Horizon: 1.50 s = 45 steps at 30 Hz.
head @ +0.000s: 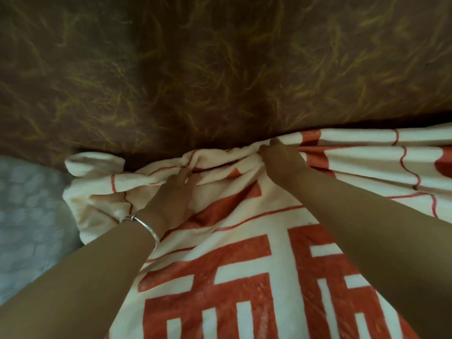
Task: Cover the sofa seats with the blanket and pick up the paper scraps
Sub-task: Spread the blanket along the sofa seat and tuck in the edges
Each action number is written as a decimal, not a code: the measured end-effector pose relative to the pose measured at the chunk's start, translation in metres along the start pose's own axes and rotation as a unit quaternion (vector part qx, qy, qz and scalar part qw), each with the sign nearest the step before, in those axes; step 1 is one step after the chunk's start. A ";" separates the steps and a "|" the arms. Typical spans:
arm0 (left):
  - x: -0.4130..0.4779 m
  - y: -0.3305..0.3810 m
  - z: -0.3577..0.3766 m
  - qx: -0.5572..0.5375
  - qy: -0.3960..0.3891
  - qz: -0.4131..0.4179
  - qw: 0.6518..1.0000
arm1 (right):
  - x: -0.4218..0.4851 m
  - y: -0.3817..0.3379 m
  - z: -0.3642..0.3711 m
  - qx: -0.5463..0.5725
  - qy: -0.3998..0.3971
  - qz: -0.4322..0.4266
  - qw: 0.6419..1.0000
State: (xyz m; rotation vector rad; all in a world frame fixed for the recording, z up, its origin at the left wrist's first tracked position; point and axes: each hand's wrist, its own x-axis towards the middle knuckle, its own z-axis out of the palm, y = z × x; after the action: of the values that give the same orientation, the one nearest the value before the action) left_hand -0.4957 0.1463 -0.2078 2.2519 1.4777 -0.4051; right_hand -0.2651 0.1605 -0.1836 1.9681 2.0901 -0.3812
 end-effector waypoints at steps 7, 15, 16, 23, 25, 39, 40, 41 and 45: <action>0.000 0.001 0.000 0.015 0.005 -0.034 0.999 | -0.017 0.000 0.008 0.052 -0.065 0.009 0.996; -0.004 -0.083 -0.017 0.164 0.132 -0.108 0.972 | -0.023 -0.006 0.013 0.074 -0.017 -0.026 0.997; -0.009 -0.080 -0.018 0.174 0.127 -0.092 0.972 | -0.024 -0.008 0.015 0.072 -0.019 -0.015 0.997; -0.007 0.025 0.004 0.090 0.109 0.062 0.988 | -0.033 -0.013 0.015 -0.013 -0.012 0.017 1.000; 0.002 0.030 0.008 0.092 0.076 0.041 0.992 | -0.030 -0.005 0.022 -0.015 -0.053 0.019 0.998; 0.020 0.174 0.025 0.104 0.080 0.191 0.973 | -0.081 0.110 0.018 0.034 -0.080 0.034 0.996; 0.021 0.195 0.026 0.095 0.081 0.215 0.969 | -0.087 0.120 0.018 0.023 -0.087 0.034 0.995; 0.025 0.226 0.028 0.078 0.072 0.231 0.967 | -0.095 0.139 0.019 0.014 -0.090 0.037 0.995; 0.049 0.317 0.035 0.095 -0.003 0.178 0.979 | -0.126 0.223 0.019 0.008 -0.093 0.050 0.994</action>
State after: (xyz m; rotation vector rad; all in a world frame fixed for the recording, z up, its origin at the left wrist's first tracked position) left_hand -0.1854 0.0568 -0.2027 2.5971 1.0352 -0.4530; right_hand -0.0348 0.0485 -0.1618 1.9542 1.8735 -0.5419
